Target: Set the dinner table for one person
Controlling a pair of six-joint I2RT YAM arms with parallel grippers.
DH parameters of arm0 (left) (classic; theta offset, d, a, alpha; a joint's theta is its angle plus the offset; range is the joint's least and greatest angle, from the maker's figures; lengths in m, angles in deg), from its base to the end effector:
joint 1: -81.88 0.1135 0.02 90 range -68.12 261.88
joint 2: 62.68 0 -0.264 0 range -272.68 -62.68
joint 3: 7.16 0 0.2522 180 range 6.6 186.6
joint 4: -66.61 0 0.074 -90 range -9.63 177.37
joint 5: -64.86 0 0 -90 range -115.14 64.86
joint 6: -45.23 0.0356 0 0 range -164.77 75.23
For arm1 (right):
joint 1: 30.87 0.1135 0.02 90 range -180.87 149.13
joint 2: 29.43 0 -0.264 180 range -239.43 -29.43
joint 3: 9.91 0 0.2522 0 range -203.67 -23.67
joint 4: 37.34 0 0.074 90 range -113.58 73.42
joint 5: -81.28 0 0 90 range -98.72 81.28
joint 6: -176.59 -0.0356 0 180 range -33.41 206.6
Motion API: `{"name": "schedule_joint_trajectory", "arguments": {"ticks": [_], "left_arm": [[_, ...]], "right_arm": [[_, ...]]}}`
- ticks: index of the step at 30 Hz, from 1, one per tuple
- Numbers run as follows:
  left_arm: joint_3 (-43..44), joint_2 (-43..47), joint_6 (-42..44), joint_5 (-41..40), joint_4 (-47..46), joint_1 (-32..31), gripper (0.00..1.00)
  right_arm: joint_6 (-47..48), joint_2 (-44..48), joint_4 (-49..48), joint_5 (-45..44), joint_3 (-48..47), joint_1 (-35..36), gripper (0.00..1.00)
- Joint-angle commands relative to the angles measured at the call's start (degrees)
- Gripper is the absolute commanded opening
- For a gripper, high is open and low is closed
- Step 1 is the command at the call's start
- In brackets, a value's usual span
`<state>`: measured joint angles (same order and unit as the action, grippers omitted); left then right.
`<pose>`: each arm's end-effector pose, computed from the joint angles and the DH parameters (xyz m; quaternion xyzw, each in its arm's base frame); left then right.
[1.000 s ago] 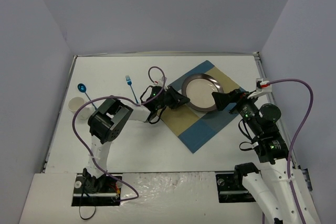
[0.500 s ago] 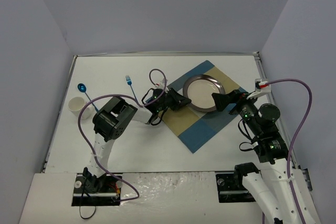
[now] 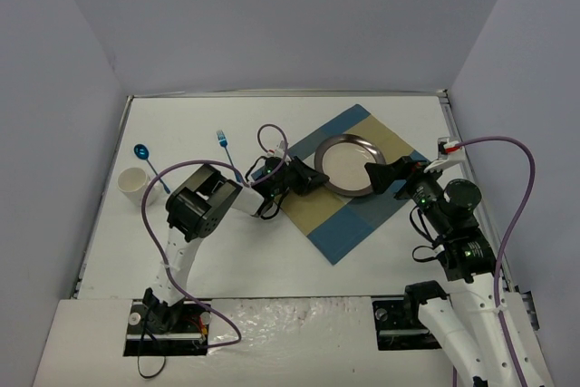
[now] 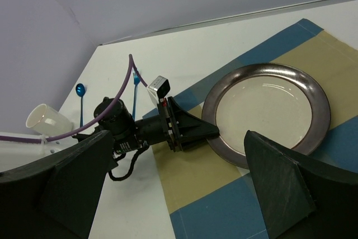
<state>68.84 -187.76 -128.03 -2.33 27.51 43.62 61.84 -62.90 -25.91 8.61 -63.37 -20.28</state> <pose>0.3386 -0.2846 0.1205 -0.1699 0.7423 -0.6239 0.1757 0.1392 0.0368 0.3614 -0.0338 0.6541 0.3211 0.6841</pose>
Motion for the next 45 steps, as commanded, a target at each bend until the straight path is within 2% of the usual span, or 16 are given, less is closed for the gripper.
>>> {"name": "schedule_joint_trajectory", "arguments": {"ticks": [1, 13, 19, 24, 33, 34, 38, 41, 45], "left_arm": [[3.15, 4.67, -2.42, 1.35, -16.39, -0.41, 0.00], [2.54, 3.62, -3.25, 1.77, -14.02, -0.85, 0.01], [1.32, 3.70, -3.92, 1.36, -11.75, -0.85, 0.25], [0.12, 5.07, -3.34, 0.66, -8.44, -0.75, 0.52], [-2.35, 8.78, -0.36, -0.46, -0.76, -0.43, 0.91], [-2.61, 10.10, 0.21, -0.71, 1.00, -0.49, 0.96], [-3.00, 13.74, 3.82, -1.81, 7.45, -0.50, 0.97], [-3.22, 20.04, 9.54, -4.59, 19.11, -0.57, 0.97], [-0.91, 29.23, 21.76, -10.16, 40.79, -0.48, 0.97]], "right_arm": [[0.75, -0.01, -4.18, -0.28, -0.20, 0.22, 1.00], [0.78, -0.01, -4.35, -0.24, 0.24, 0.22, 1.00], [0.74, 0.15, -4.35, -0.25, 0.24, 0.22, 1.00], [0.85, 0.27, -4.34, -0.36, 0.24, 0.22, 1.00], [0.93, 0.98, -4.17, -0.37, 0.07, 0.22, 1.00], [0.93, 1.11, -4.17, -0.44, 0.07, 0.22, 1.00], [1.29, 1.31, -4.08, -0.80, -0.11, 0.22, 1.00], [1.53, 1.24, -3.69, -1.18, -0.59, 0.22, 1.00], [2.18, 0.82, -2.79, -1.54, -1.58, 0.22, 1.00]]}}
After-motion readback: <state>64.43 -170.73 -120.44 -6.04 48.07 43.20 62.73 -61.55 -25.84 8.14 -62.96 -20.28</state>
